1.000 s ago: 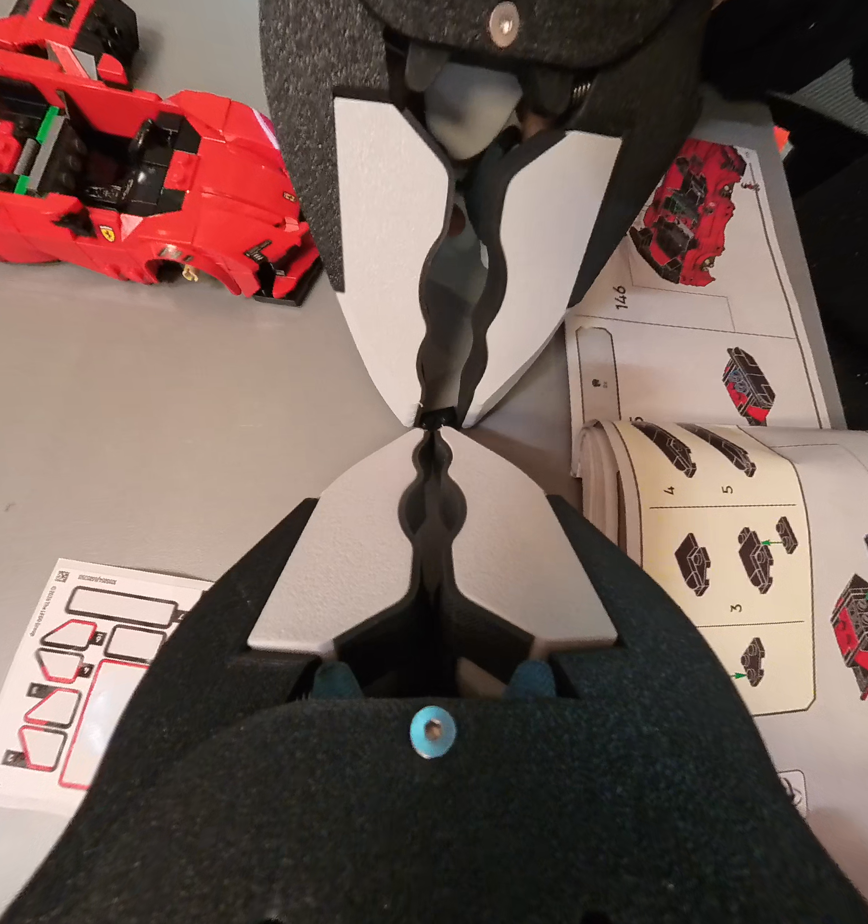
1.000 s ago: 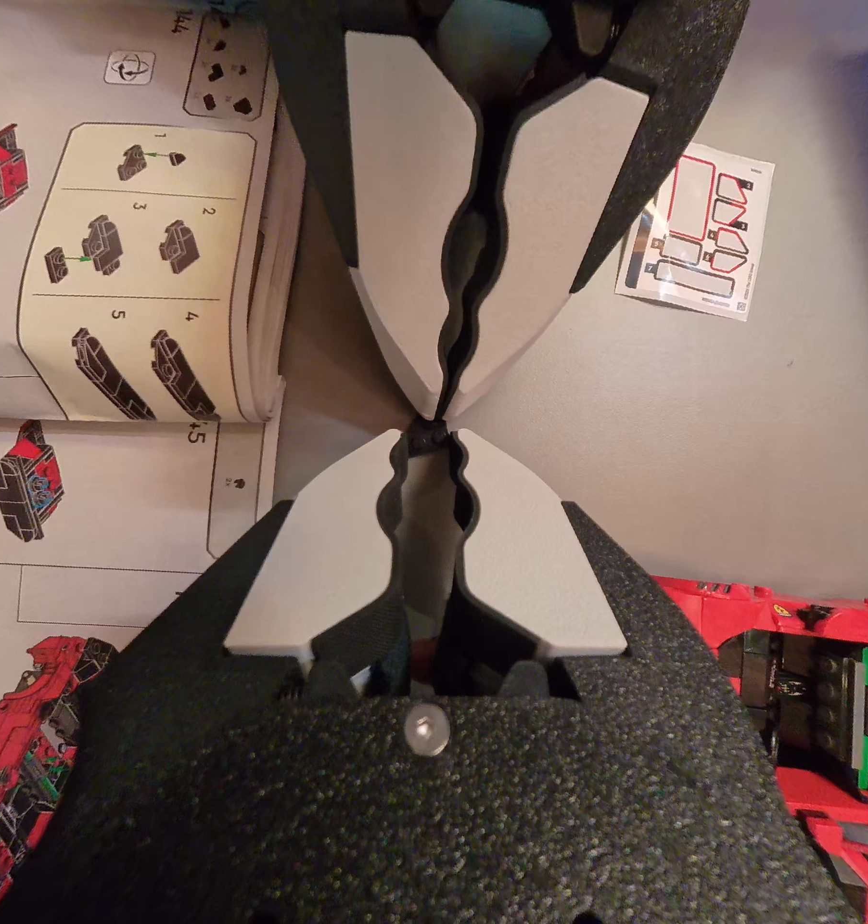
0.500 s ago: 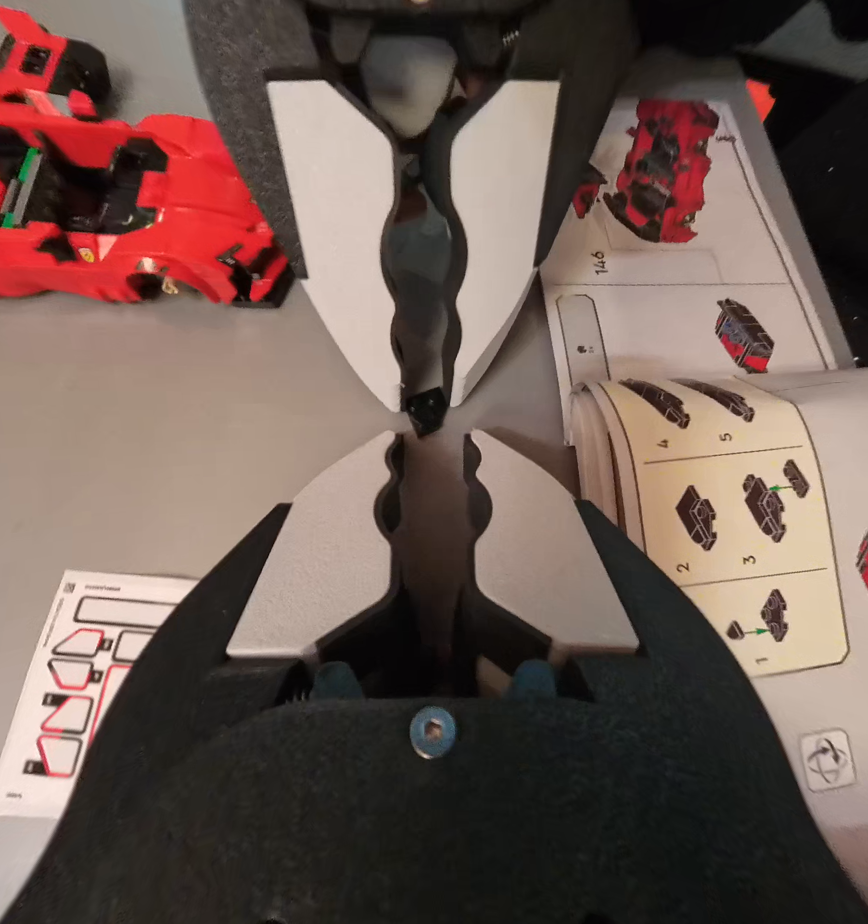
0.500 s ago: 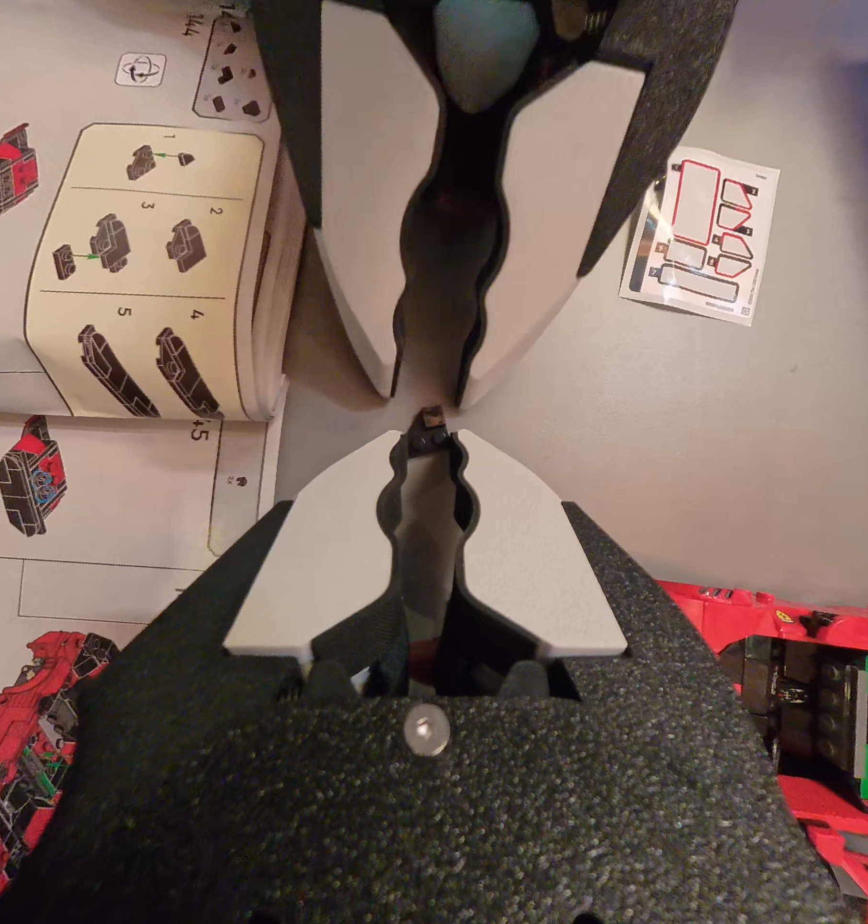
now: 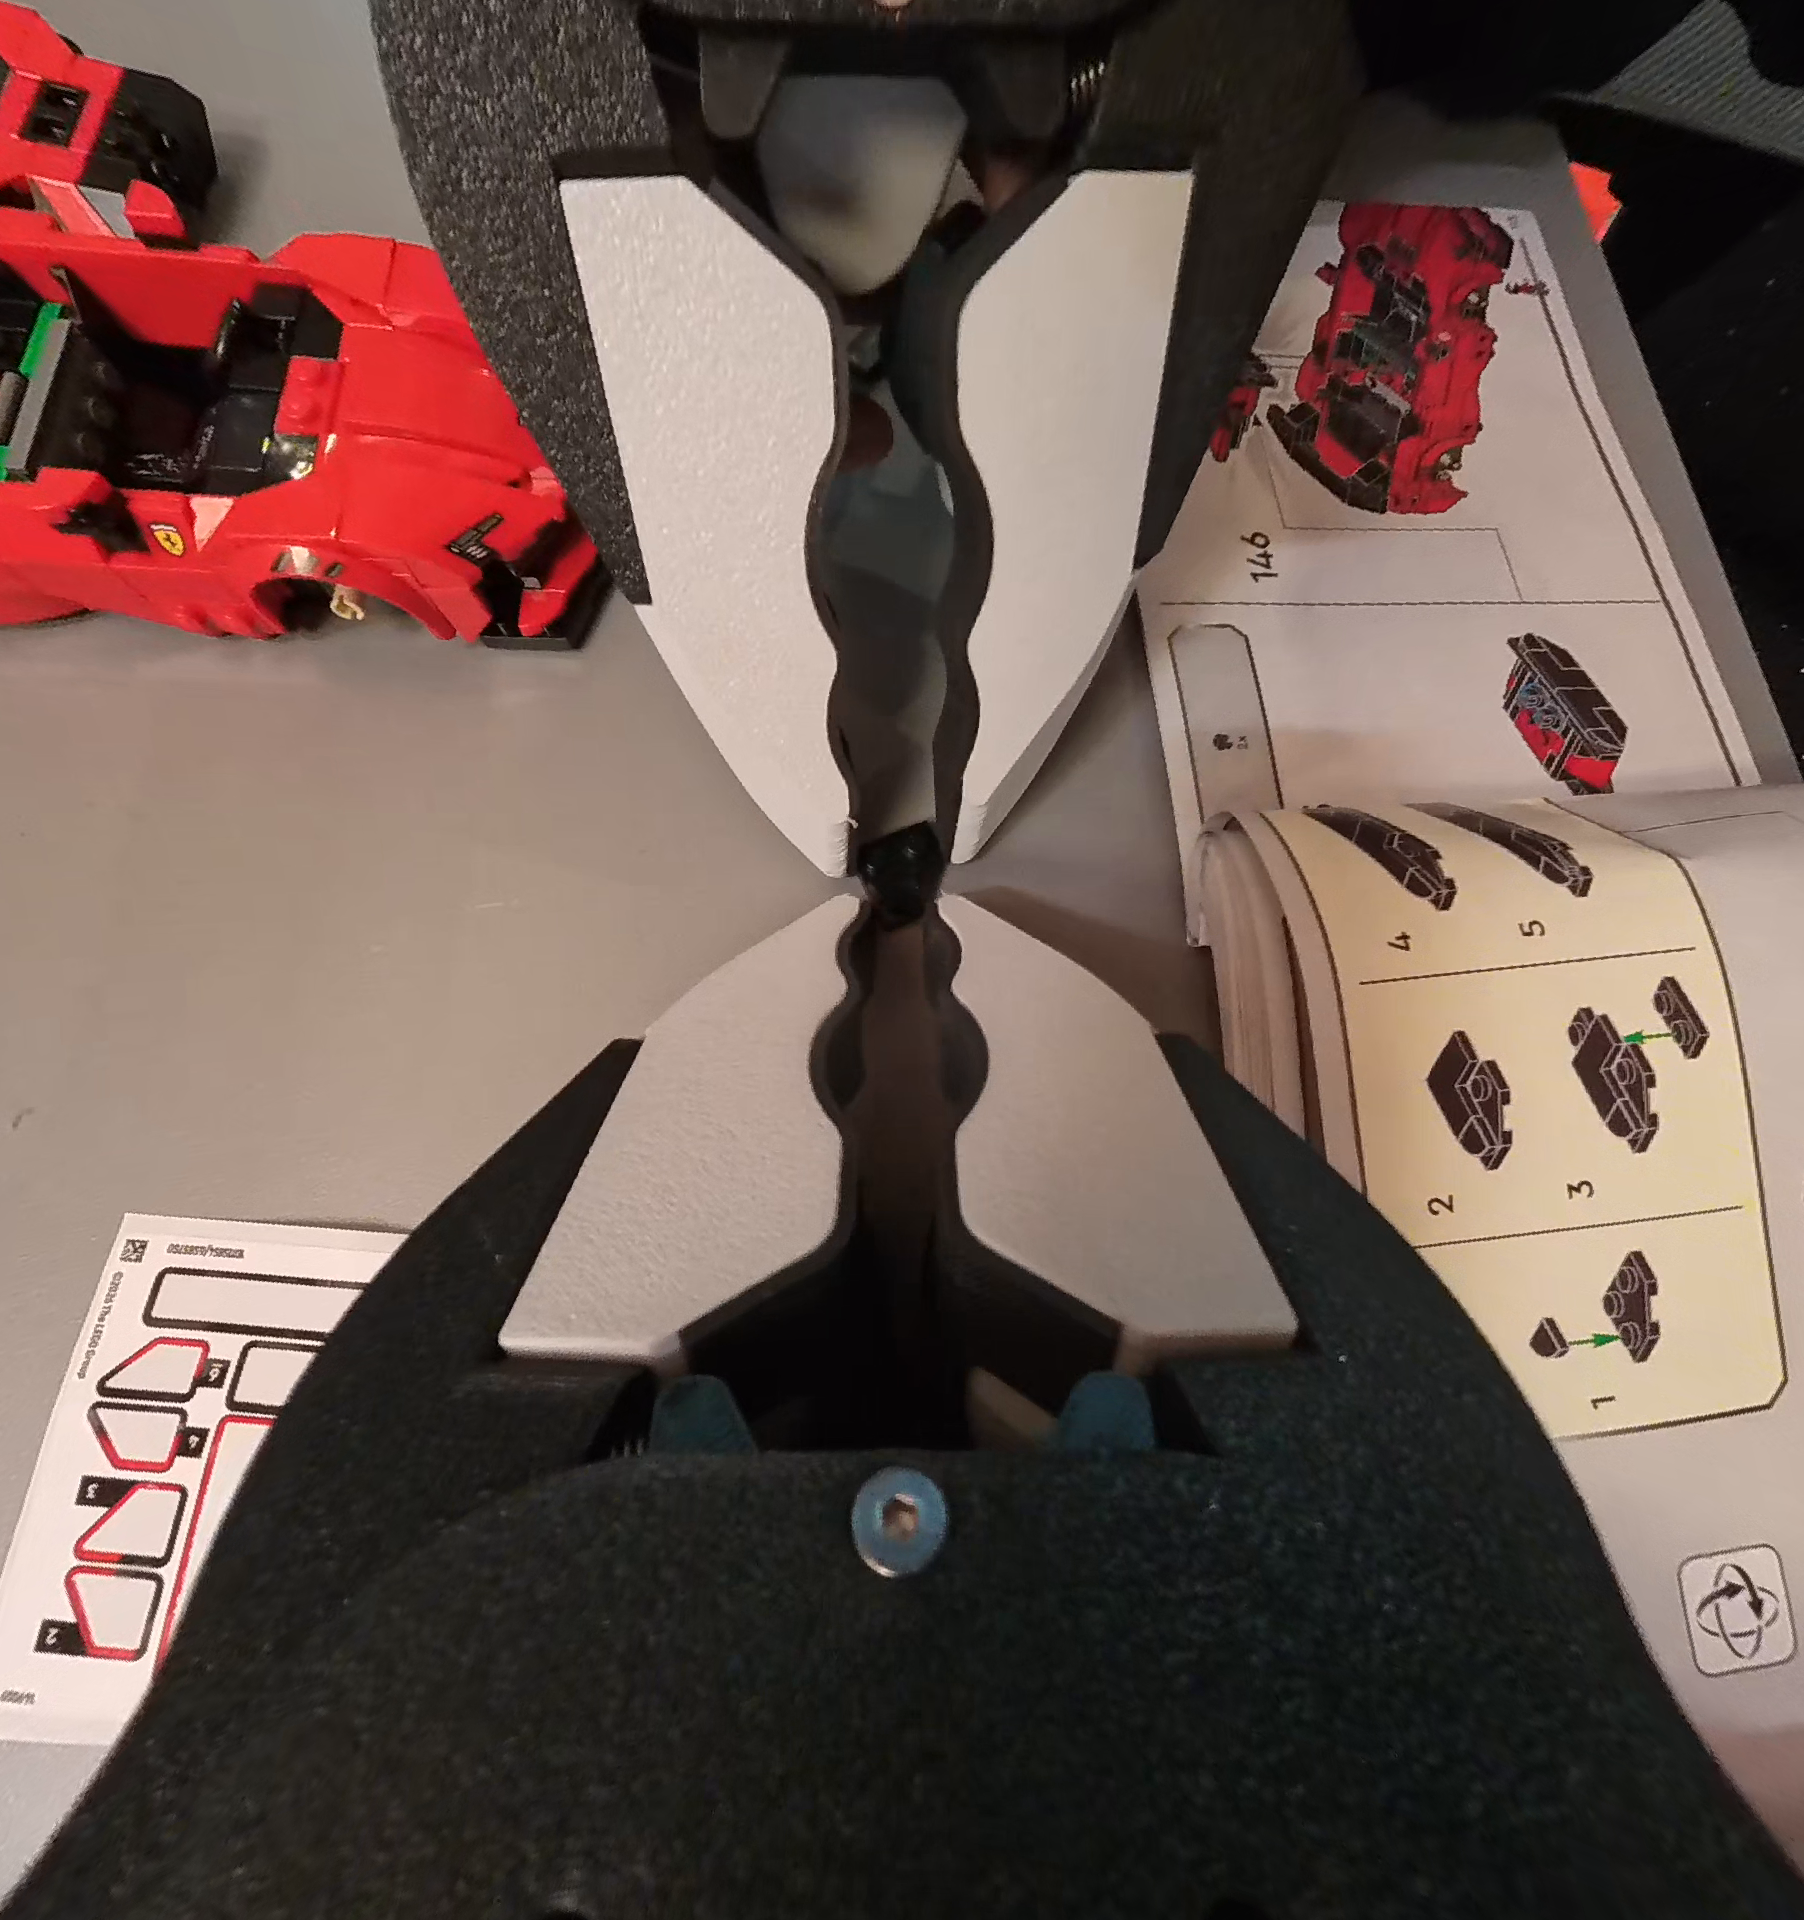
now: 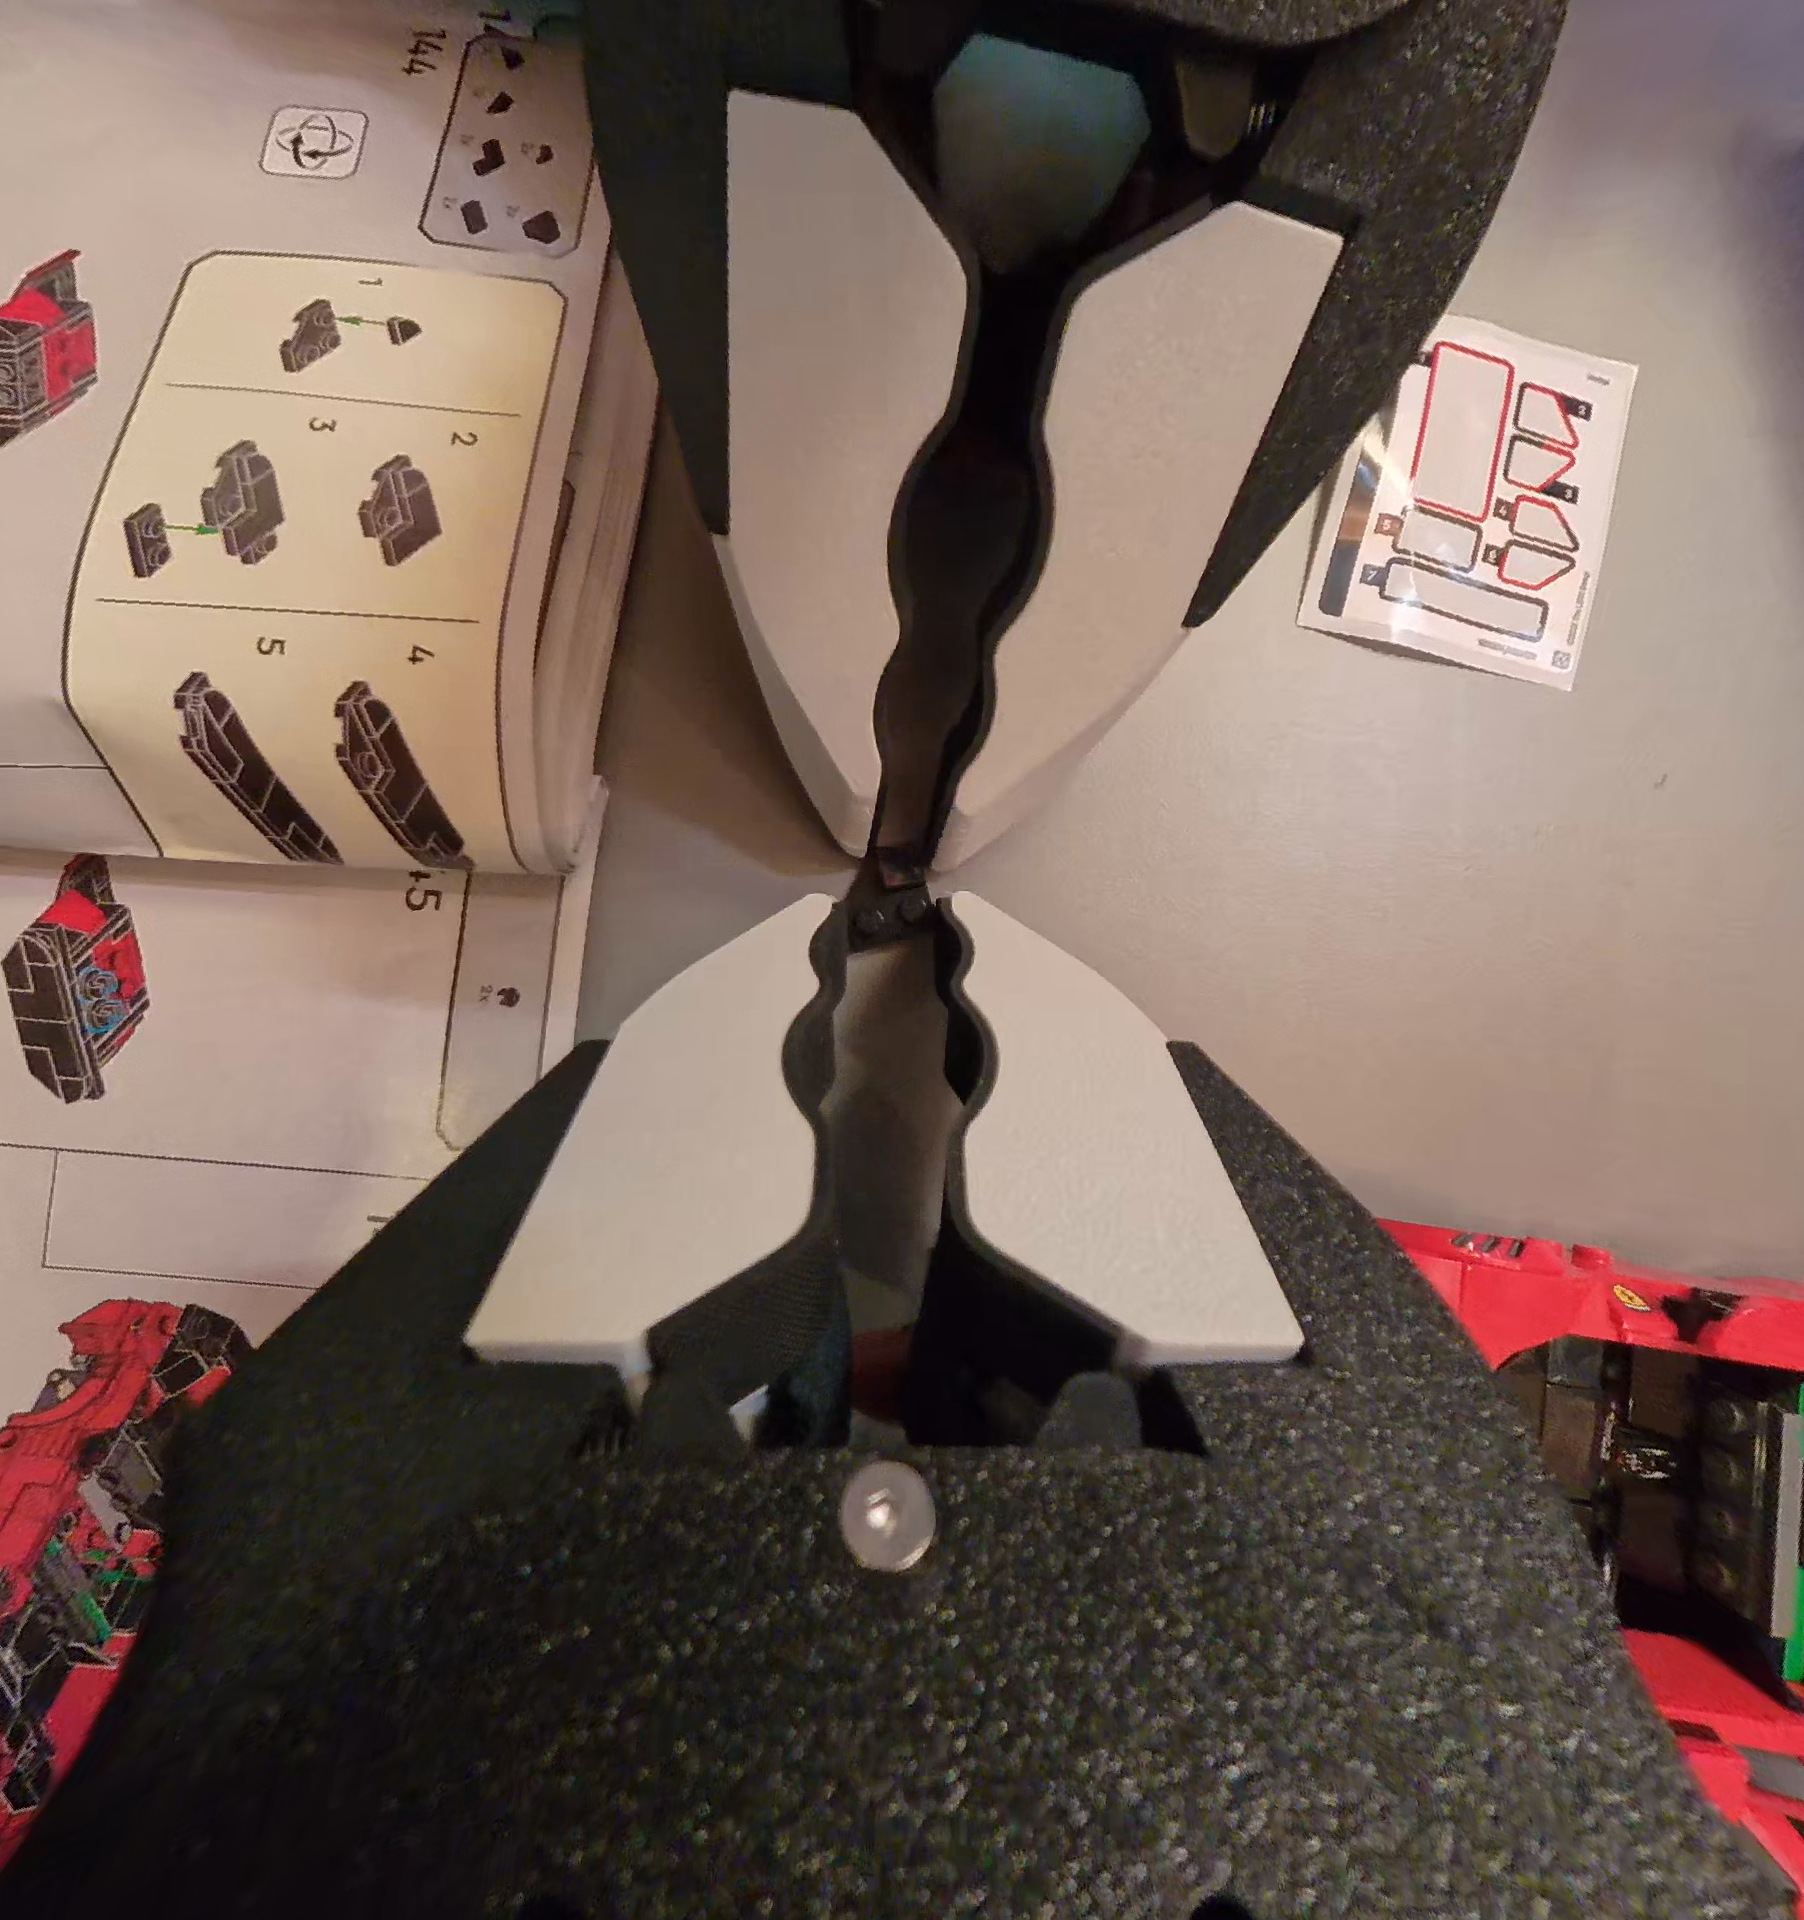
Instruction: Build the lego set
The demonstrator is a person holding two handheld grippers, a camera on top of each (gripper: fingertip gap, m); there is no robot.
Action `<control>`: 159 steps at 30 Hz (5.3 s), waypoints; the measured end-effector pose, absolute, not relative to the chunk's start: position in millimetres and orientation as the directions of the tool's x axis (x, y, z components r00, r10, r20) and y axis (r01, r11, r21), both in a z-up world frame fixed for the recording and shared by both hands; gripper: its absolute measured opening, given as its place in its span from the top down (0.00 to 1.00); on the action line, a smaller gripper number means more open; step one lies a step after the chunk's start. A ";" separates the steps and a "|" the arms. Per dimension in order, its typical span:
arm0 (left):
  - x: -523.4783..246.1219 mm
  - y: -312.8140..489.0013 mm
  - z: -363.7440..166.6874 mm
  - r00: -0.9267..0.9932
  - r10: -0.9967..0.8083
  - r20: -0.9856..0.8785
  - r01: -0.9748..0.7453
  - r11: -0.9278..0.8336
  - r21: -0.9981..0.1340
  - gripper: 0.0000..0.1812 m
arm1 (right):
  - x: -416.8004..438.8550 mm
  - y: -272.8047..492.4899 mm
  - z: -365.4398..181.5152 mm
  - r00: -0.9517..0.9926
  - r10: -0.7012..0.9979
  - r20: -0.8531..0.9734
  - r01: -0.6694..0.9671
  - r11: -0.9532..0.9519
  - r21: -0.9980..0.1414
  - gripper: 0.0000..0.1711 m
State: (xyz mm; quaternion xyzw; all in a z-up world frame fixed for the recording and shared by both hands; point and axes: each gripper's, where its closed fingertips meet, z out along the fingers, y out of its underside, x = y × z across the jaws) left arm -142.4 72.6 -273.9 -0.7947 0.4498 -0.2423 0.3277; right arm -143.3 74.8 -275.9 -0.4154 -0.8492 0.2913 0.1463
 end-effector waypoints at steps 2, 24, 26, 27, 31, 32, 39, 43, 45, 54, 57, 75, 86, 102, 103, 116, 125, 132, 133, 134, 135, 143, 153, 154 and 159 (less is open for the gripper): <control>-142.5 72.5 -274.0 0.479 -0.874 0.087 -0.557 -0.379 -0.739 0.95 | -143.3 74.7 -275.9 -0.610 0.792 0.008 0.623 0.486 -0.613 0.90; -145.7 68.4 -270.3 0.472 -0.870 0.142 -0.518 -0.405 -0.753 0.91 | -142.8 75.1 -275.9 -0.592 0.806 -0.004 0.640 0.467 -0.610 0.90; -146.0 68.8 -269.5 0.475 -0.867 0.150 -0.510 -0.410 -0.756 0.91 | -142.8 75.2 -275.8 -0.590 0.807 -0.007 0.636 0.459 -0.620 0.90; -145.9 68.7 -269.9 0.474 -0.868 0.151 -0.512 -0.410 -0.755 0.91 | -142.8 75.2 -275.7 -0.589 0.808 -0.009 0.634 0.456 -0.625 0.90; -145.2 67.3 -272.3 0.467 -0.872 0.144 -0.530 -0.407 -0.744 0.91 | -142.7 75.4 -275.6 -0.583 0.812 -0.018 0.626 0.435 -0.648 0.90; -145.2 67.3 -272.3 0.467 -0.872 0.146 -0.529 -0.408 -0.744 0.91 | -142.7 75.4 -275.5 -0.581 0.814 -0.021 0.624 0.429 -0.653 0.90; -144.9 66.5 -272.1 0.461 -0.873 0.156 -0.527 -0.411 -0.744 0.90 | -142.6 75.6 -275.4 -0.574 0.818 -0.033 0.614 0.403 -0.678 0.90; -144.8 66.3 -270.6 0.458 -0.874 0.162 -0.518 -0.410 -0.750 0.89 | -142.5 75.7 -275.5 -0.575 0.818 -0.021 0.609 0.410 -0.679 0.90; -145.0 66.6 -268.3 0.457 -0.874 0.166 -0.504 -0.409 -0.761 0.89 | -142.5 75.6 -275.4 -0.576 0.817 -0.018 0.608 0.413 -0.678 0.90; -144.4 65.1 -267.5 0.446 -0.878 0.176 -0.502 -0.408 -0.763 0.90 | -142.2 75.4 -275.4 -0.578 0.816 -0.017 0.609 0.417 -0.675 0.90; -144.4 65.0 -267.5 0.446 -0.878 0.176 -0.502 -0.408 -0.762 0.90 | -141.5 75.5 -275.4 -0.578 0.816 -0.019 0.612 0.418 -0.671 0.90; -143.1 62.1 -271.7 0.432 -0.886 0.169 -0.534 -0.402 -0.744 0.90 | -142.0 74.7 -275.2 -0.590 0.807 -0.002 0.621 0.452 -0.640 0.90; -143.3 62.3 -272.0 0.434 -0.886 0.164 -0.535 -0.400 -0.744 0.91 | -140.6 75.5 -275.3 -0.603 0.798 0.005 0.634 0.483 -0.603 0.84; -146.1 68.7 -272.8 0.480 -0.865 0.149 -0.523 -0.419 -0.742 0.94 | -138.3 67.7 -273.8 -0.582 0.811 -0.060 0.688 0.451 -0.569 0.83; -145.8 68.2 -272.8 0.476 -0.866 0.151 -0.525 -0.417 -0.742 0.94 | -137.2 67.7 -274.7 -0.583 0.810 -0.061 0.692 0.457 -0.559 0.83; -144.7 66.4 -272.9 0.463 -0.873 0.155 -0.529 -0.412 -0.742 0.94 | -130.6 80.7 -249.4 -0.549 0.835 0.030 0.687 0.472 -0.552 0.79; -144.5 66.0 -272.8 0.460 -0.874 0.159 -0.529 -0.413 -0.742 0.94 | -59.9 124.4 -193.6 -0.355 0.925 0.135 0.719 0.362 -0.593 0.82; -144.4 66.1 -272.9 0.460 -0.874 0.158 -0.529 -0.413 -0.742 0.94 | 19.4 156.6 -231.8 -0.185 0.980 0.079 0.806 0.197 -0.558 0.90; -144.4 66.1 -272.9 0.461 -0.873 0.159 -0.528 -0.413 -0.742 0.94 | 23.9 152.9 -240.4 -0.218 0.973 0.070 0.821 0.222 -0.526 0.90; -144.5 66.2 -273.0 0.461 -0.873 0.159 -0.528 -0.414 -0.741 0.94 | 25.3 147.3 -247.2 -0.281 0.957 0.070 0.819 0.278 -0.502 0.90; -144.5 66.2 -272.9 0.461 -0.873 0.160 -0.528 -0.415 -0.741 0.94 | 24.2 143.9 -252.3 -0.349 0.933 0.090 0.804 0.347 -0.483 0.90; -144.5 66.2 -272.9 0.461 -0.873 0.161 -0.527 -0.415 -0.741 0.94 | -2.8 142.4 -273.3 -0.612 0.789 0.057 0.700 0.574 -0.424 0.90; -143.7 64.6 -272.5 0.449 -0.879 0.160 -0.532 -0.407 -0.743 0.92 | -7.1 145.0 -277.6 -0.601 0.799 0.007 0.703 0.533 -0.471 0.95; -143.7 64.4 -272.6 0.449 -0.880 0.157 -0.533 -0.404 -0.743 0.92 | -8.0 143.6 -278.0 -0.588 0.809 -0.004 0.710 0.513 -0.481 0.95; -141.9 66.0 -272.4 0.481 -0.868 0.125 -0.530 -0.402 -0.747 0.88 | -11.1 143.5 -277.3 -0.403 0.915 -0.016 0.797 0.343 -0.498 0.96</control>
